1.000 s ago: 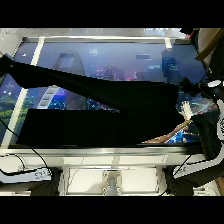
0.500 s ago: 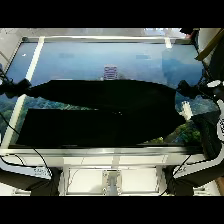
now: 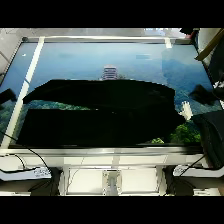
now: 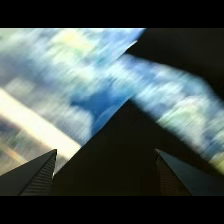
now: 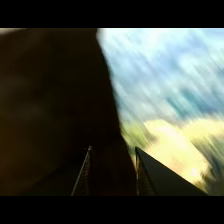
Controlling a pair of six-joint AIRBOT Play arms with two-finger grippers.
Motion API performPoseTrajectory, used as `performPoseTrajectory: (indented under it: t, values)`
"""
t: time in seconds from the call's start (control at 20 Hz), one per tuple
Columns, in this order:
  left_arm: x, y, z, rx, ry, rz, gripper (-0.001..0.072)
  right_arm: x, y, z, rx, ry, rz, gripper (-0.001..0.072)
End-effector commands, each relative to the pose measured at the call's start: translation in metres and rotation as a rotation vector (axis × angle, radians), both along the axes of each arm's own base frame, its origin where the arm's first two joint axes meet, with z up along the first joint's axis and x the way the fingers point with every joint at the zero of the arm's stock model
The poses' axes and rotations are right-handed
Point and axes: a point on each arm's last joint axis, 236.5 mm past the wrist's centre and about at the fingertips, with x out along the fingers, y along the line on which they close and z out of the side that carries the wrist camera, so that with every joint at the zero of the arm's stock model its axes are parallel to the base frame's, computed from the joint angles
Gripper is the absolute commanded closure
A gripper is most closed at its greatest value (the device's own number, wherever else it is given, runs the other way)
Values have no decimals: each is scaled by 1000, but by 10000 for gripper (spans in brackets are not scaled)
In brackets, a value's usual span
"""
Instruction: Fold the clothes and pants, and hang the long-sleeved shirts on hangers.
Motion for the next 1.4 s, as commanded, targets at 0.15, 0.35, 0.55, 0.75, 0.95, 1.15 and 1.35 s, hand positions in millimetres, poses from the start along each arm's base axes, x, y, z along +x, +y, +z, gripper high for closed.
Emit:
performPoseTrajectory:
  t: [0.15,0.35,0.55,0.75,0.95,1.15,1.35]
  values:
    - [-163,-26,-44,-199,108,243,14,-106,16,-22,38,62,-70,379]
    - [-174,-33,-46,-562,-206,356,14,-99,40,-14,140,12,-76,380]
    - [-204,-12,-52,-654,-355,442,13,-78,54,4,232,-85,-94,380]
    - [-194,-7,-68,-724,-439,408,14,-69,65,18,298,-138,-98,380]
    - [-172,-14,-96,-790,-434,379,129,-66,64,38,247,-203,-103,380]
    - [-163,-19,-115,-804,-385,354,129,-67,63,73,151,-293,-94,380]
    - [-165,-18,-127,-758,-323,329,129,-69,62,97,87,-351,-98,380]
